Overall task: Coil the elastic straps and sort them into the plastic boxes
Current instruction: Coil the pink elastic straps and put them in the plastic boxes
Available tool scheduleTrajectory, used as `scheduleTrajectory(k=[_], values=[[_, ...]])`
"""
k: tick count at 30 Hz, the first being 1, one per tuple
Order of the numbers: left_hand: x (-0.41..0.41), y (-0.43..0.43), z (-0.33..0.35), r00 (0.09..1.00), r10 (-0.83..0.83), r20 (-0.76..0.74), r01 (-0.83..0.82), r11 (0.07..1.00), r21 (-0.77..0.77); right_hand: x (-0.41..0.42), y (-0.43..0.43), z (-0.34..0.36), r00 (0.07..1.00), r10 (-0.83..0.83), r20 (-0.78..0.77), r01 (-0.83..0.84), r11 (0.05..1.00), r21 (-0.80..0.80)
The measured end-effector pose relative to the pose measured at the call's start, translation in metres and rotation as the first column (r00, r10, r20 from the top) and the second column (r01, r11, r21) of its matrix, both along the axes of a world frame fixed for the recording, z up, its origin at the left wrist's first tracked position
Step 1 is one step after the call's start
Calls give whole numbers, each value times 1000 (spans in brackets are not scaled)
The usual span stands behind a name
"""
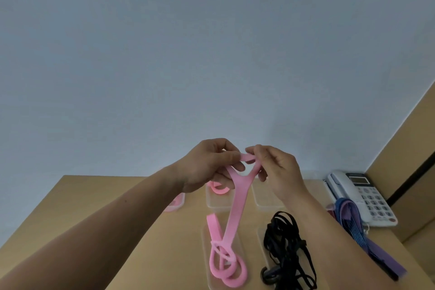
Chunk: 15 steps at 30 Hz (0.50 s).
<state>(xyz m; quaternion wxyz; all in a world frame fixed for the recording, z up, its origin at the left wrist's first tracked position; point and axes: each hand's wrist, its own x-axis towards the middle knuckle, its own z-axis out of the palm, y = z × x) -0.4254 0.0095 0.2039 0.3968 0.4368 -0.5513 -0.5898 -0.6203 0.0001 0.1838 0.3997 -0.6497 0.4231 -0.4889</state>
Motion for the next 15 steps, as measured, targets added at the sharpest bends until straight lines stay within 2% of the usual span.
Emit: scheduleTrajectory(k=[3, 8, 12, 15], values=[[0, 0, -2, 998, 25, 57, -22, 998, -59, -1, -1, 2, 997, 80, -7, -79, 994, 72], [5, 0, -6, 996, 62, 63, -55, 993, -104, -4, -5, 4, 994, 104, -25, -101, 990, 94], [3, -1, -10, 994, 96, 50, -91, 992, -88, 0, -7, 4, 994, 87, -65, -86, 996, 23], [2, -2, -9, 994, 106, 14, -106, 994, -6, 4, -7, 1, 991, 5, -134, -18, 995, -100]])
